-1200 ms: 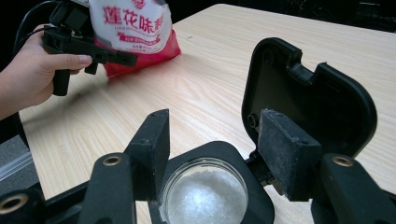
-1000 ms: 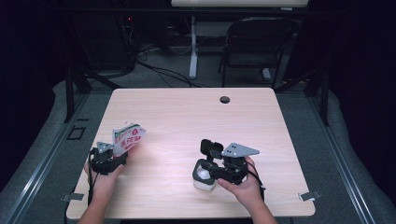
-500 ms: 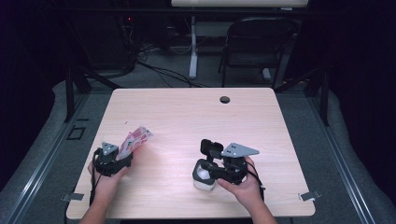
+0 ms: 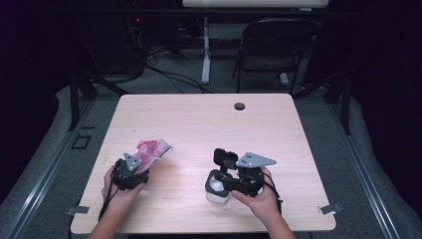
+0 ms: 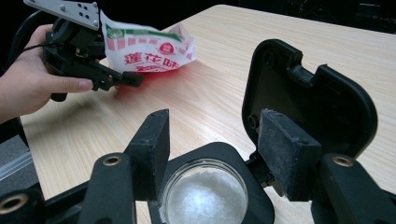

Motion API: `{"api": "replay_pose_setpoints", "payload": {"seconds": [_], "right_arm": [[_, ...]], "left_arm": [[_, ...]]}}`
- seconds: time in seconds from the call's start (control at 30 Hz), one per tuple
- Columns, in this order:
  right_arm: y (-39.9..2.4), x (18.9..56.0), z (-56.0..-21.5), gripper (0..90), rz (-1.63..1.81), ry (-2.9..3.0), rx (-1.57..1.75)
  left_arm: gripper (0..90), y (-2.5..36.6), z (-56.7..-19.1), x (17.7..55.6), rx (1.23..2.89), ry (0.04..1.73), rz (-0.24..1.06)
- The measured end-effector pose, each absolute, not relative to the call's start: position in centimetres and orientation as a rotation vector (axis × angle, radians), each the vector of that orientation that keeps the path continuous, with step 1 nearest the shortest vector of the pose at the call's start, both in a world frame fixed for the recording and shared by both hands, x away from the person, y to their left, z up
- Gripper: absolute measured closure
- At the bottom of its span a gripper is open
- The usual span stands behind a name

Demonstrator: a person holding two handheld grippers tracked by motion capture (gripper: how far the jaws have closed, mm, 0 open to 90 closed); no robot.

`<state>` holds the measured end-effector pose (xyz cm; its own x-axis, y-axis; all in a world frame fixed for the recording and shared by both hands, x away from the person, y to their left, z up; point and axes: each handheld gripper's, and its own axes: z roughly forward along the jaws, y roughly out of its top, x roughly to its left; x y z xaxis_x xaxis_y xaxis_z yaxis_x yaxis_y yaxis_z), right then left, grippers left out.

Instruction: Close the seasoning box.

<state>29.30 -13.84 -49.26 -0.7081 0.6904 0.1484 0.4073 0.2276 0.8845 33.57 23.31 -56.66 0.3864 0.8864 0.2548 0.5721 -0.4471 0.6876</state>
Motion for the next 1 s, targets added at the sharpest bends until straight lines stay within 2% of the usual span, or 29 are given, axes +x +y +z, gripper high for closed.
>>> {"api": "replay_pose_setpoints", "payload": {"seconds": [0.23, 0.4, 1.0], "right_arm": [[-13.9, 29.3, -49.3, 43.4, 1.470, 2.227, 1.030], [-13.9, 29.3, -49.3, 43.5, 1.470, 2.228, 1.029], [-13.9, 29.1, -48.8, 43.5, 1.469, 2.222, 1.011]], "left_arm": [[28.4, 21.7, -56.2, 32.9, 2.228, 1.148, 0.834], [28.4, 20.8, -55.6, 32.3, 2.243, 1.082, 0.836], [29.9, 18.2, -54.8, 31.0, 2.229, 0.973, 0.697]]}}
